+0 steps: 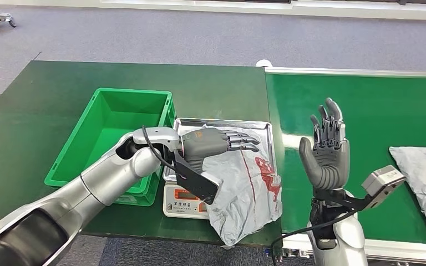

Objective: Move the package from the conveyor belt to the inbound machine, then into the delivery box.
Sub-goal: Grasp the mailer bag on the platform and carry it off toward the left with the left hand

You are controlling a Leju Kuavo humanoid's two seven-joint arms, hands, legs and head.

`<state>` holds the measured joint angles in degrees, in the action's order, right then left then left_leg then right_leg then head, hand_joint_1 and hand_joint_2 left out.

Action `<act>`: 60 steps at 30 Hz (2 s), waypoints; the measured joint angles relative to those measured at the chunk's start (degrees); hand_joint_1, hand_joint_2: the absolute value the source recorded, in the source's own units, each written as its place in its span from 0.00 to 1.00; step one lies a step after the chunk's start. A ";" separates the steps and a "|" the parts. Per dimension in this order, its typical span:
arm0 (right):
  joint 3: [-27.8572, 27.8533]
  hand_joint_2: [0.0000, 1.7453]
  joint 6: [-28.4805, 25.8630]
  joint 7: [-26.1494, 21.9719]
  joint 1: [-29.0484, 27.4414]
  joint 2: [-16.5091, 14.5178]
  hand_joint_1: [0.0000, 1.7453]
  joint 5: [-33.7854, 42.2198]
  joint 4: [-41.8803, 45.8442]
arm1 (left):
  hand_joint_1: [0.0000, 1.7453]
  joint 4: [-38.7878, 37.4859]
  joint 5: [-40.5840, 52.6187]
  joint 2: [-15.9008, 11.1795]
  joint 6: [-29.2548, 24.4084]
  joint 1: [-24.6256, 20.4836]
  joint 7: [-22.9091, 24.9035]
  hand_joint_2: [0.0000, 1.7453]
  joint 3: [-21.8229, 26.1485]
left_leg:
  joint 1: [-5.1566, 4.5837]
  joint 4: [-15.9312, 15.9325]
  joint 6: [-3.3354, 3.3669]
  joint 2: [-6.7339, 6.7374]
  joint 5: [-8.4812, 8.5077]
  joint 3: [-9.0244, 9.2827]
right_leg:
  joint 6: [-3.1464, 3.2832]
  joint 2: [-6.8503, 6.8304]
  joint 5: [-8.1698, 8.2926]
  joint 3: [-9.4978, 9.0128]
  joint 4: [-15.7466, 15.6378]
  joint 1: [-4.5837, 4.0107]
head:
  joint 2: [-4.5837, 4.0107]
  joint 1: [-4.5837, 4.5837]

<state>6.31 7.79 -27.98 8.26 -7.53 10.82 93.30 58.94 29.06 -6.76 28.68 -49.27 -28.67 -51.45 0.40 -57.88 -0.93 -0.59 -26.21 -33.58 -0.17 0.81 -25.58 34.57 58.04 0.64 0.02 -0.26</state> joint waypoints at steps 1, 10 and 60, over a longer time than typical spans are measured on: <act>-0.03 1.00 0.05 0.00 -0.05 -0.01 0.00 -0.07 0.08 | 0.00 -0.03 1.62 0.31 -1.07 0.19 0.22 1.00 -0.23 | 0.00 0.00 0.00 -0.01 0.00 0.00 | 0.00 -0.01 0.00 0.00 0.00 0.01 | 0.00 0.00; -1.00 1.00 -0.25 -1.22 -2.96 -0.03 0.00 -1.08 1.93 | 0.00 -8.17 11.95 6.30 -18.86 6.14 -0.97 1.00 -4.07 | -0.02 0.00 0.06 -0.02 -0.06 -0.01 | -0.02 -0.01 -0.01 0.01 -0.01 0.06 | 0.00 0.01; -1.04 1.00 0.93 -0.39 -1.84 -1.78 0.00 -1.21 1.89 | 1.00 -26.75 17.77 17.46 -25.78 7.33 -2.57 1.00 -6.02 | -0.02 0.00 0.06 -0.09 0.02 0.04 | -0.03 -0.14 0.02 -0.09 0.00 0.04 | 0.00 0.00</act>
<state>5.27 8.72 -28.37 6.41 -9.31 9.62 95.19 32.20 46.83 10.70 2.91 -41.94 -31.23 -57.46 0.38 -57.88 -0.87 -0.68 -26.19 -33.54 -0.19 0.68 -25.56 34.48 58.03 0.69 0.02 -0.26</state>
